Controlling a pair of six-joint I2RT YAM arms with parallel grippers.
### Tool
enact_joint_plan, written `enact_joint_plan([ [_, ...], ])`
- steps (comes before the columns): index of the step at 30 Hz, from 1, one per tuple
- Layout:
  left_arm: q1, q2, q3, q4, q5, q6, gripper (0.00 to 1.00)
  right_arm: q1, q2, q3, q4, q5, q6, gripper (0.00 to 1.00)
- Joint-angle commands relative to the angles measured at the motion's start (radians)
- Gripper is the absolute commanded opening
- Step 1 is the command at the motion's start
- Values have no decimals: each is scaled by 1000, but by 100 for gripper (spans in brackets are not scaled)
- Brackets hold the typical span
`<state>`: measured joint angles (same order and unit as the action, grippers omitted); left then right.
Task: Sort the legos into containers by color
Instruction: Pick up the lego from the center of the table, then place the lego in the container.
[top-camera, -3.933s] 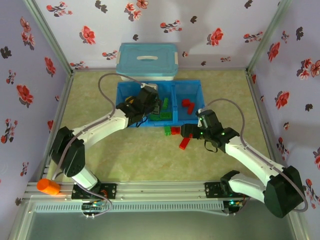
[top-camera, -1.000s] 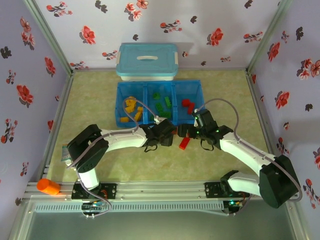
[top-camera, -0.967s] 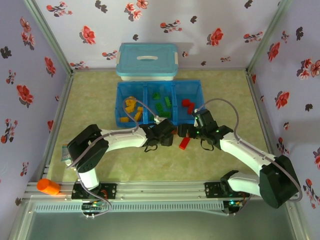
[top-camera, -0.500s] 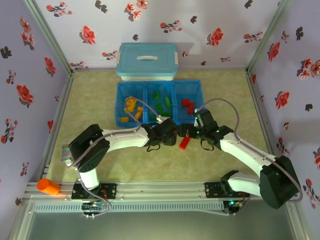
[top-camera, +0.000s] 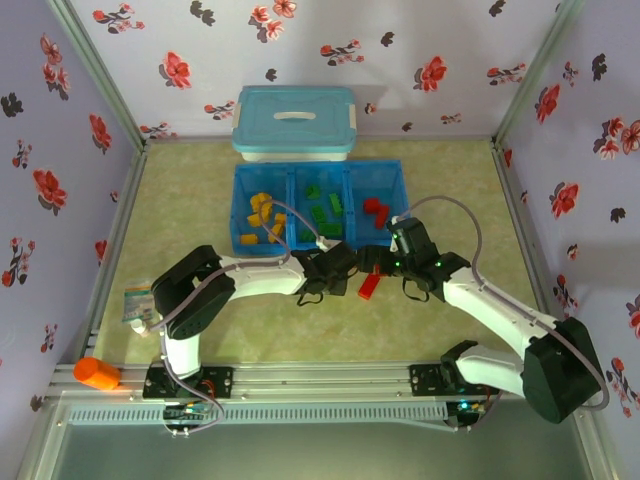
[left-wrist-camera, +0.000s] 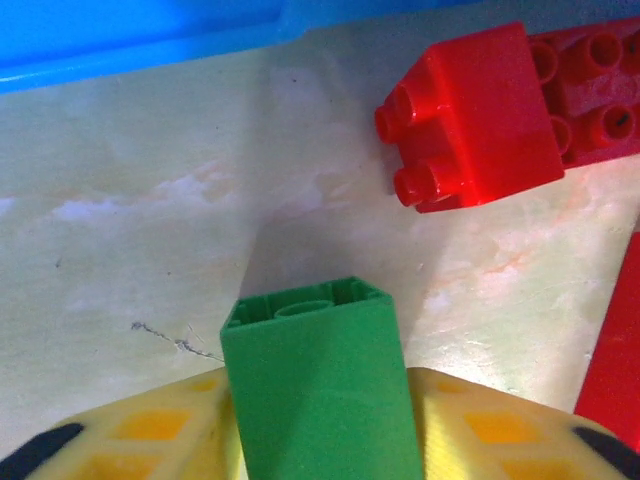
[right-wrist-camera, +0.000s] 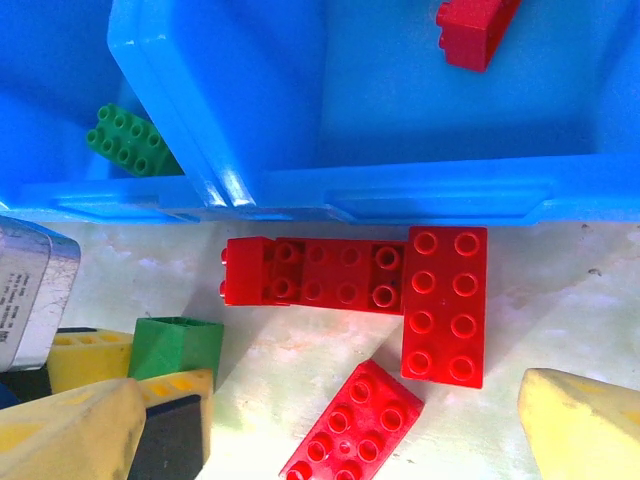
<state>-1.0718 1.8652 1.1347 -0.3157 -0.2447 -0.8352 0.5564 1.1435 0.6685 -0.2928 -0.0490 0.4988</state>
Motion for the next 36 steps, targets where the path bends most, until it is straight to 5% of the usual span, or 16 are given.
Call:
enact_joint_plan([
  [1, -4, -36, 20, -39, -33, 7, 35, 7, -11, 22, -17, 26, -7, 97],
  [10, 79, -214, 64, -81, -120, 124, 32, 7, -14, 28, -18, 32, -5, 97],
  [21, 318, -118, 297, -94, 5, 271, 33, 8, -42, -15, -29, 11, 32, 97],
  [22, 329, -99, 336, -115, 10, 278, 39, 9, -46, -21, -30, 8, 39, 97],
  [24, 334, -73, 402, -159, 12, 294, 73, 12, -58, -32, -39, 10, 46, 97],
  [25, 333, -65, 423, -174, 12, 297, 78, 14, -63, -40, -46, 19, 55, 97],
  [36, 278, -210, 215, -47, -14, 298, 78, 133, 6, -81, -128, 144, 270, 96],
])
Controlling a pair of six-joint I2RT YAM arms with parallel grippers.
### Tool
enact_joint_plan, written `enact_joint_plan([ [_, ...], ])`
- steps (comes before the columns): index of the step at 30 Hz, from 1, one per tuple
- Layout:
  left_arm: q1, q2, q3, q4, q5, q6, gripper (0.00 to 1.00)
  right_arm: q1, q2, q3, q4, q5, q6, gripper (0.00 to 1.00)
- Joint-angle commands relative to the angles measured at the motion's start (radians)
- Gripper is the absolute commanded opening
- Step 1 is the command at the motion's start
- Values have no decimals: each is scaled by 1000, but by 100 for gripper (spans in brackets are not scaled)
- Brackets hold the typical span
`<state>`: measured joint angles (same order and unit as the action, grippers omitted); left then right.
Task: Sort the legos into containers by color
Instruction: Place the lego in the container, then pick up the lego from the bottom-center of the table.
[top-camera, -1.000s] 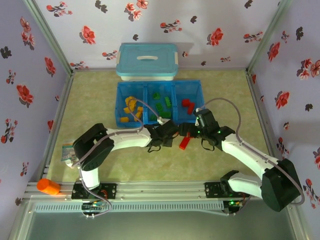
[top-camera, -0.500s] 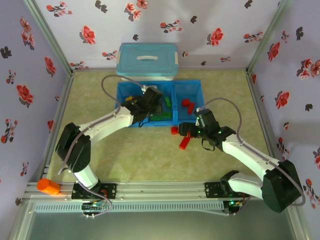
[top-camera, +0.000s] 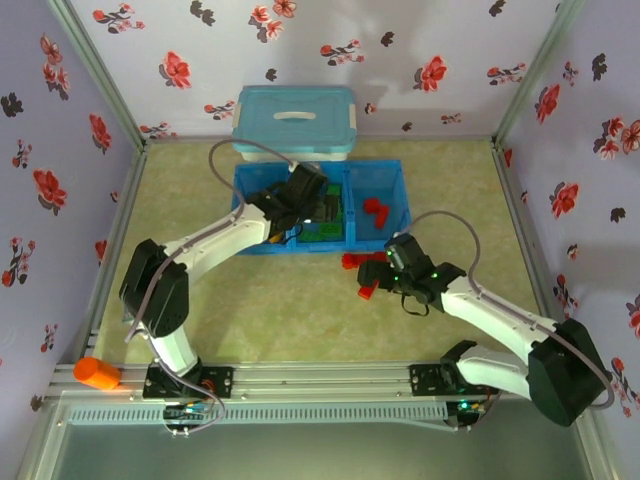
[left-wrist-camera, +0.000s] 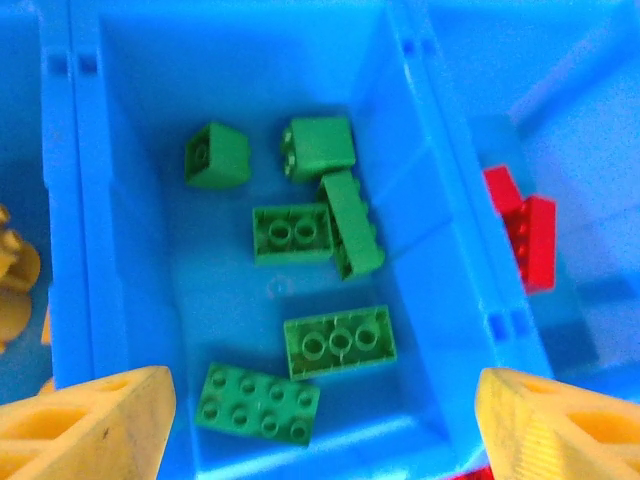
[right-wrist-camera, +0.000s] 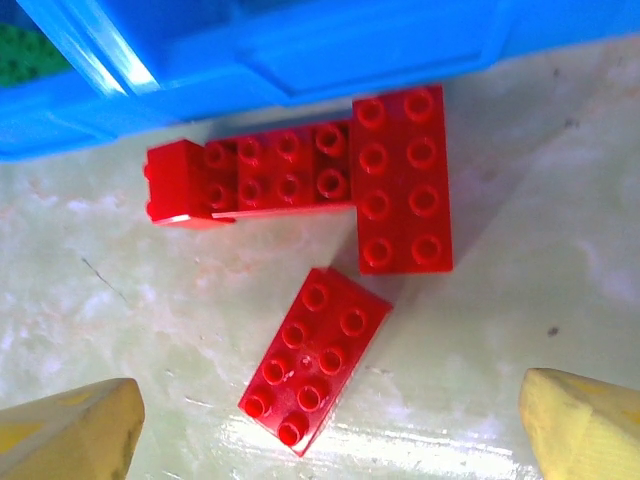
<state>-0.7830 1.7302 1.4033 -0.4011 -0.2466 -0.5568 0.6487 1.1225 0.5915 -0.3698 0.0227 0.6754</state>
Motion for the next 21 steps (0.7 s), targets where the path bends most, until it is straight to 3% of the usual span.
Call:
enact_joint_plan([
  [1, -13, -95, -82, 52, -17, 18, 78, 61, 42, -3, -52, 85, 115, 96],
  [13, -16, -240, -333, 108, -64, -41, 72, 176, 286, 98, -65, 204, 225, 83],
  [21, -15, -300, -434, 120, -94, -61, 69, 213, 404, 172, -129, 233, 226, 49],
])
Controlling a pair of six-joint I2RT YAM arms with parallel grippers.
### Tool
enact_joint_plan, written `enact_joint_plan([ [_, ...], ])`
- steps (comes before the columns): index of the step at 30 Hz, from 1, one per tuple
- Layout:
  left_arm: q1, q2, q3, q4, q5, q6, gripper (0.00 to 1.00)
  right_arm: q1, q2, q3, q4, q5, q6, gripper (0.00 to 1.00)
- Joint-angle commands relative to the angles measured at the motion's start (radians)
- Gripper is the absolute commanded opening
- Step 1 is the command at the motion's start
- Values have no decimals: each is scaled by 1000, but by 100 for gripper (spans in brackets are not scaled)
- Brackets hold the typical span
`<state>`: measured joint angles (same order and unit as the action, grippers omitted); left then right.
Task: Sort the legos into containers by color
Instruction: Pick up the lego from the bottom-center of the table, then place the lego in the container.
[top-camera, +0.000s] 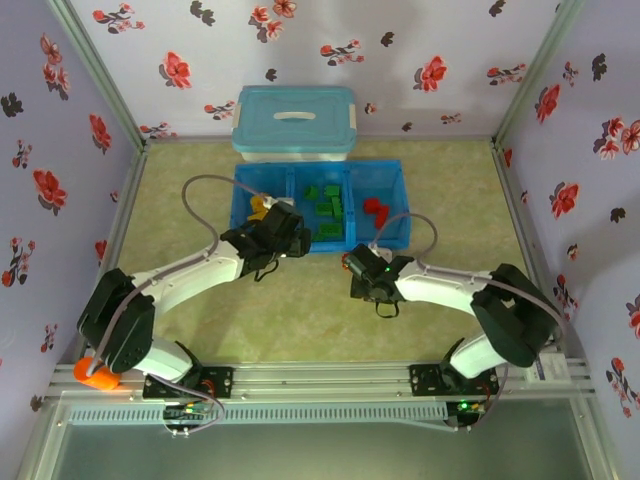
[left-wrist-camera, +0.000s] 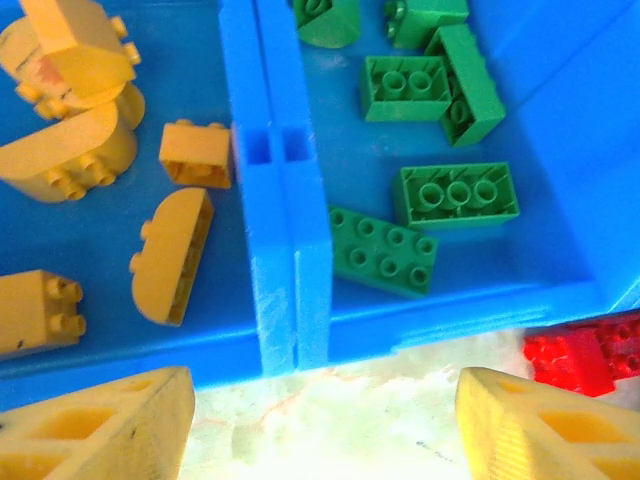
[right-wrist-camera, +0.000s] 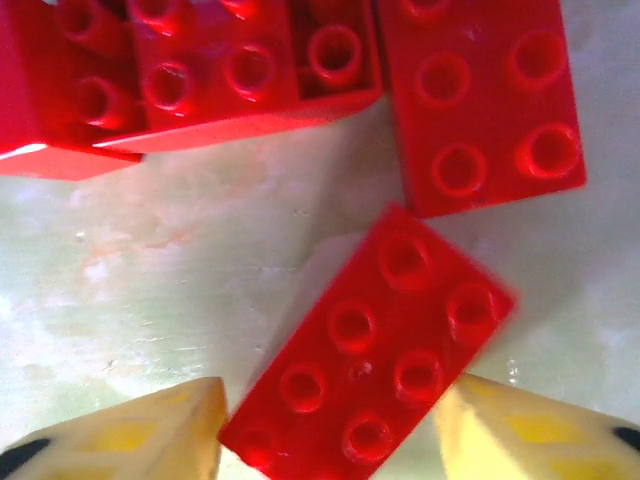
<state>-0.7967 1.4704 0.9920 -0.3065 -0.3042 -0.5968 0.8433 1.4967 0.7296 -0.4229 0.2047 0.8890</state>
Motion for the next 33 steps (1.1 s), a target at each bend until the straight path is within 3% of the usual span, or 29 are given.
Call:
enact_joint_plan([
  [1, -1, -44, -30, 28, -40, -24, 68, 25, 37, 43, -89, 59, 16, 45],
  [7, 1, -51, -50, 33, -44, -20, 66, 58, 50, 66, -150, 82, 24, 30],
  [15, -1, -67, -80, 55, -45, -26, 64, 135, -55, 139, -319, 209, 35, 20],
  [22, -9, -75, -112, 59, -42, -45, 63, 140, -170, 245, -405, 327, -28, 18],
  [26, -27, -90, -141, 68, -43, -60, 62, 95, -167, 339, -421, 357, -133, 18],
  [33, -79, -99, -171, 58, -58, -99, 61, -62, -142, 452, -334, 264, -278, 16],
])
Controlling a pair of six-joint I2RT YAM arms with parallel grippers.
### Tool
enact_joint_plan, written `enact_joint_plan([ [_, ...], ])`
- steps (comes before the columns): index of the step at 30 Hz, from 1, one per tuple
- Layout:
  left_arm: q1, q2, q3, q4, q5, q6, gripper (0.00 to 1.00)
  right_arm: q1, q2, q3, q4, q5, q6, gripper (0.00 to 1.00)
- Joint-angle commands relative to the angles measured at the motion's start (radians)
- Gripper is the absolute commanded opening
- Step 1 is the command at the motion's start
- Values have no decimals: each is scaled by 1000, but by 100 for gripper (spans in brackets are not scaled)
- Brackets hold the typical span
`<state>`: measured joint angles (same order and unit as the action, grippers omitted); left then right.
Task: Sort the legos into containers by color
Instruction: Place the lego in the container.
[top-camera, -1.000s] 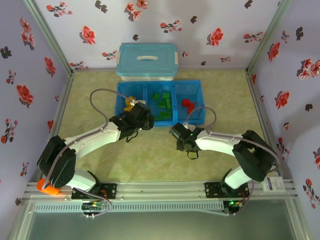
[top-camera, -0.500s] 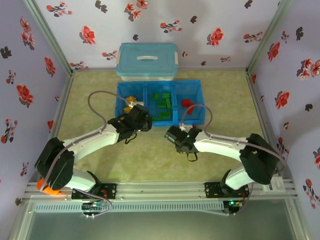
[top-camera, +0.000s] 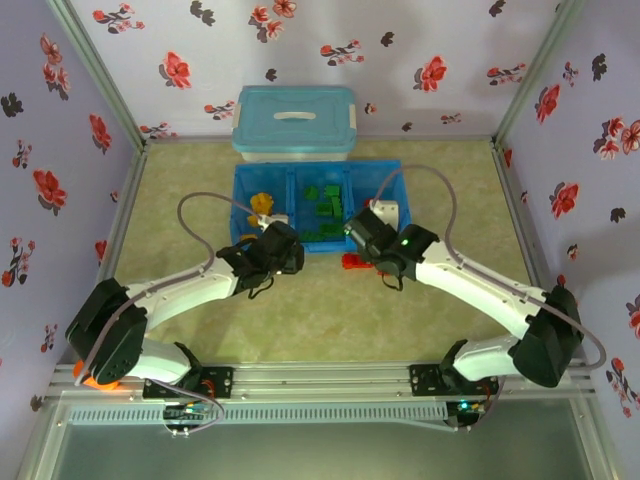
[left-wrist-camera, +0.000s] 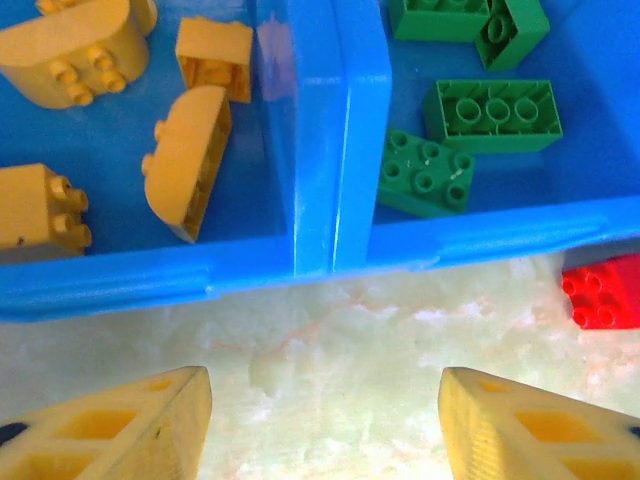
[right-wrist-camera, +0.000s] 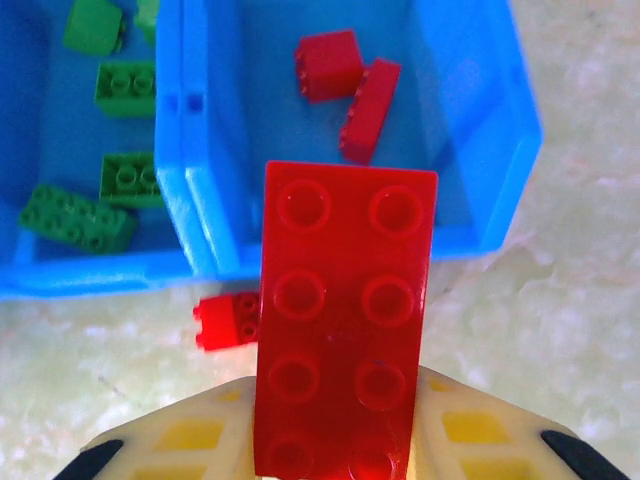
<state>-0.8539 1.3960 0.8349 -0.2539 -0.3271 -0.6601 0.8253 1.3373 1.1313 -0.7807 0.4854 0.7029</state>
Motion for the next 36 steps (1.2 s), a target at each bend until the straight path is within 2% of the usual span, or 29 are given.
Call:
enact_joint_plan([
  [1, -31, -27, -16, 4, -39, -40, 61, -68, 34, 73, 27, -36, -112, 16],
  [8, -73, -38, -21, -7, -49, -63, 61, -175, 158, 210, 49, -126, -204, 15],
  [13, -111, -33, -23, 16, -47, -61, 61, -226, 240, 284, 49, -145, -233, 21],
  [14, -122, -29, -21, 30, -45, -51, 61, -234, 254, 306, 37, -175, -237, 31],
  [16, -141, -17, -9, 41, -39, -33, 62, -235, 267, 345, 6, -171, -244, 68],
  [17, -145, -7, 0, 43, -30, -27, 64, -235, 263, 357, 0, -175, -246, 75],
  [19, -148, 16, 11, 62, 2, -18, 65, -234, 234, 345, 8, -179, -243, 81],
  [28, -149, 200, 125, 154, 156, -8, 67, -235, 40, 163, 57, -199, -210, 84],
  [36, -147, 375, 270, 150, 202, -32, 67, -235, -91, -23, 104, -197, -173, 83],
])
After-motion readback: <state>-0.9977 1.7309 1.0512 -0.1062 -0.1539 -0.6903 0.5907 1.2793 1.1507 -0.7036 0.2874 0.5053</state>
